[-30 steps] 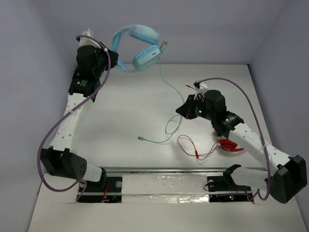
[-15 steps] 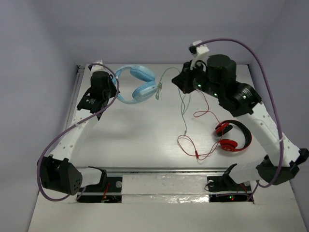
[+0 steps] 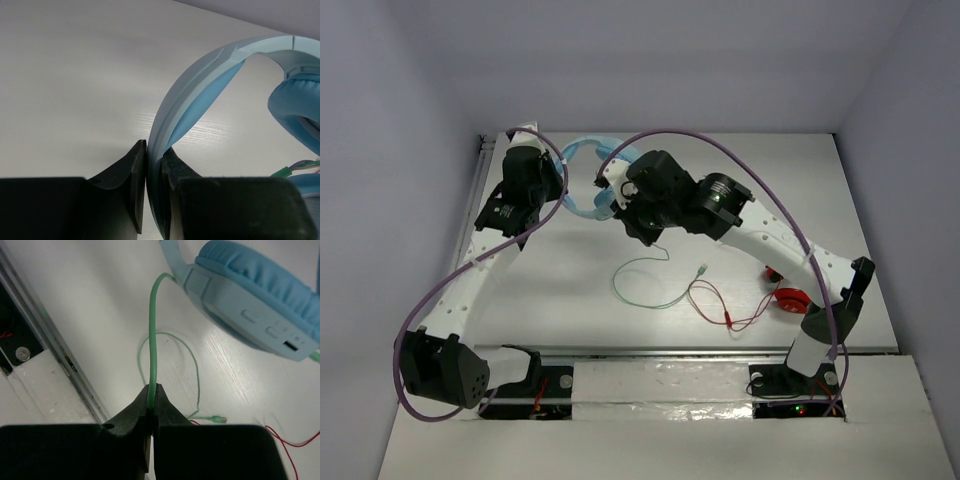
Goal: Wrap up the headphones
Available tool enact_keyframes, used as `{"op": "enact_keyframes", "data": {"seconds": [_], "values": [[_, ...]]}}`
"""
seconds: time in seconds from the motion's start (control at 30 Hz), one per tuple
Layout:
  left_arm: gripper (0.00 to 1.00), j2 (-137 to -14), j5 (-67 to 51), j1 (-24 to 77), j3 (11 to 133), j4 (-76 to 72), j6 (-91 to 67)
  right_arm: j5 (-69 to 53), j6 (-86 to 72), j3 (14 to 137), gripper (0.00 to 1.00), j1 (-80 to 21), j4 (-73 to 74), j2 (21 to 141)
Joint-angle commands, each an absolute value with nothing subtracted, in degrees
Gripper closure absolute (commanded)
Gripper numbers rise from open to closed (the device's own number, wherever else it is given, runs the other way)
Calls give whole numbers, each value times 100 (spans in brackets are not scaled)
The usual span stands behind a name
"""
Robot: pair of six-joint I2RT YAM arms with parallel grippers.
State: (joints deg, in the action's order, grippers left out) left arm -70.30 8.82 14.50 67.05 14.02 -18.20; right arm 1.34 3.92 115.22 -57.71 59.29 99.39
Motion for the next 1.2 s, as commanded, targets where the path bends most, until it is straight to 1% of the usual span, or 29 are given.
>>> {"op": "enact_keyframes", "data": {"seconds": [0.0, 0.1, 0.2, 0.3, 0.4, 0.43, 0.47, 0.5, 0.53, 0.67, 0.73, 0.8, 0.97, 1.0, 1.07, 1.17], "values": [[100, -6960, 142, 1494, 7076, 931, -1837, 508, 641, 11725, 100, -5722, 5696, 9581], [100, -6935, 26, 1556, 6891, 1010, -1645, 1017, 720, 11689, 100, -5722, 5362, 9440], [100, -6821, -360, 1556, 6619, 1090, -1495, 1369, 913, 11742, 100, -5722, 5186, 9395], [100, -6654, -562, 1608, 6346, 1230, -1328, 1634, 1002, 11891, 100, -5722, 5299, 9527], [100, -6452, -563, 1608, 6284, 1327, -1152, 1617, 1063, 11892, 100, -5468, 5300, 9580], [100, -6425, -1119, 1608, 6284, 1327, -1125, 1626, 1098, 11848, 100, -5415, 5274, 9597], [100, -6399, -1247, 1608, 6284, 1327, -1055, 1626, 1116, 11848, 100, -5414, 5282, 9615], [100, -6372, -1248, 1608, 5901, 1327, -1037, 1600, 1134, 11856, 100, -5353, 5291, 9659], [100, -6363, -1596, 1608, 5837, 1318, -1011, 1547, 1169, 11900, 100, -5292, 5300, 9694], [100, -6363, -2082, 1722, 5801, 1239, -818, 1398, 1274, 12041, 100, -5229, 5405, 9878], [100, -6424, -2310, 1880, 5862, 1318, -747, 1511, 1327, 12102, 100, -5229, 5449, 9992], [100, -6495, -2460, 1986, 5862, 1327, -694, 1809, 1345, 12103, 100, -5177, 5344, 10028], [100, -6556, -3198, 1986, 5792, 1125, -756, 1925, 1397, 11962, 100, -5115, 4889, 9967], [100, -6583, -3260, 1986, 5801, 1099, -791, 2029, 1406, 11814, 100, -5115, 4791, 9932], [100, -6600, -3497, 1986, 5827, 1011, -826, 2109, 1424, 11690, 95, -5115, 4624, 9844], [100, -6583, -3516, 1986, 5871, 941, -879, 2390, 1371, 11295, 88, -4984, 4229, 9669]]}}
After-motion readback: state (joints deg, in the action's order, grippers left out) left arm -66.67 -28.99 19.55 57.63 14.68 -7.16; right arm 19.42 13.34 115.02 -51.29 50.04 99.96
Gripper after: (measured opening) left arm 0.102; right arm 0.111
